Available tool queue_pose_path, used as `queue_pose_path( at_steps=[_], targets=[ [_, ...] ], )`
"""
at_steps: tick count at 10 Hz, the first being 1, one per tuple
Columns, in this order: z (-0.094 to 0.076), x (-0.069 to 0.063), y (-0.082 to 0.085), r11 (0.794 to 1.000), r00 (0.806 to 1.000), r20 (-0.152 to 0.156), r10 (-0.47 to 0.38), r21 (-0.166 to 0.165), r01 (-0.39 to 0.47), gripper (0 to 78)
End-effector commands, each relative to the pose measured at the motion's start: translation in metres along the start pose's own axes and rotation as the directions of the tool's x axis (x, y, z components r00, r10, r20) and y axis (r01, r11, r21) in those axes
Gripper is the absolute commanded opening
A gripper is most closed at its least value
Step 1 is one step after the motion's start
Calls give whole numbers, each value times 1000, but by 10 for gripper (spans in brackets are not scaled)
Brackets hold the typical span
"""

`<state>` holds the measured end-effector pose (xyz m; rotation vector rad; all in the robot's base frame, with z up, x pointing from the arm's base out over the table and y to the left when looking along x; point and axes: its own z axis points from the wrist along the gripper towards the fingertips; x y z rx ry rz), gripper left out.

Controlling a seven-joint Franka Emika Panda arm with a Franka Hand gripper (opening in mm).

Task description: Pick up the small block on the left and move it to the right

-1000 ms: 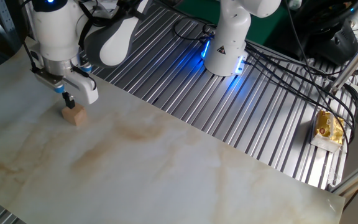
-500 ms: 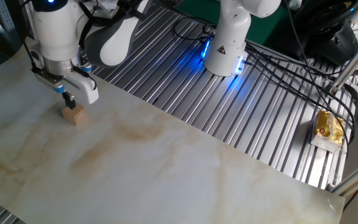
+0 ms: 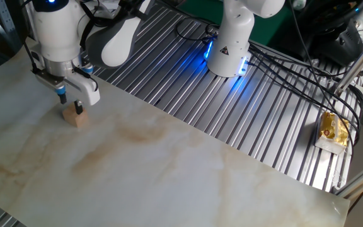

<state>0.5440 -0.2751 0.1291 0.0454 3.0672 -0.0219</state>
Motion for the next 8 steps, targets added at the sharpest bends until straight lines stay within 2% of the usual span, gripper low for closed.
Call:
queue_pose_path(
  at_steps=[1,5,6,8],
  targets=[
    [-1,-1,-1,1000,1000,3,-1,1,0,773],
    [-1,-1,-1,1000,1000,3,-1,1,0,773],
    [9,-2,-16,1000,1000,7,-12,-9,12,773],
    [13,-3,-22,1000,1000,7,-17,-9,18,773]
  ],
)
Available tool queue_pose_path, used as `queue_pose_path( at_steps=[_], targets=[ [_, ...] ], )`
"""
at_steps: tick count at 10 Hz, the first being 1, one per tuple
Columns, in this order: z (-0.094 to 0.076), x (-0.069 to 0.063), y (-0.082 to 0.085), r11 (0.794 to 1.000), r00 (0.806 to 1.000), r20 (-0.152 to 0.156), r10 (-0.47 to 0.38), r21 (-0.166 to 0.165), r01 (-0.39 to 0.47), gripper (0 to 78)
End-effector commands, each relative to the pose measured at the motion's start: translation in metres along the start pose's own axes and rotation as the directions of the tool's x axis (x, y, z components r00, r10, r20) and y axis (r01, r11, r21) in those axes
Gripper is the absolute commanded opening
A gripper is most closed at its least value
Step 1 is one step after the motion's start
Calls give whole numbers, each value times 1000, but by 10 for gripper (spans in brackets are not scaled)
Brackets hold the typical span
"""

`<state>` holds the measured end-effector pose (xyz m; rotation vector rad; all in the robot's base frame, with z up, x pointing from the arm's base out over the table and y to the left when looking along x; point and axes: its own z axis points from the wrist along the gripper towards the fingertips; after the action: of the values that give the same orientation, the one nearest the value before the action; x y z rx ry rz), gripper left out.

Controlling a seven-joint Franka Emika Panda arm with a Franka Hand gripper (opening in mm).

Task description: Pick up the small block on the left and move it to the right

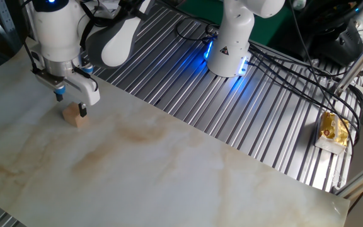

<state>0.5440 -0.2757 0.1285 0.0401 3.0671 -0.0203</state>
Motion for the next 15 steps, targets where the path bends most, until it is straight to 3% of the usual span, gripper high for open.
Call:
queue_pose_path(
  at_steps=[1,4,7,15],
  targets=[
    [13,-2,-22,1000,1000,6,-10,-8,10,773],
    [13,-1,-23,1000,1000,6,-3,-9,3,773],
    [8,2,-12,1000,1000,10,11,-10,-10,773],
    [23,2,-12,1000,1000,22,8,-9,-8,773]
  ],
)
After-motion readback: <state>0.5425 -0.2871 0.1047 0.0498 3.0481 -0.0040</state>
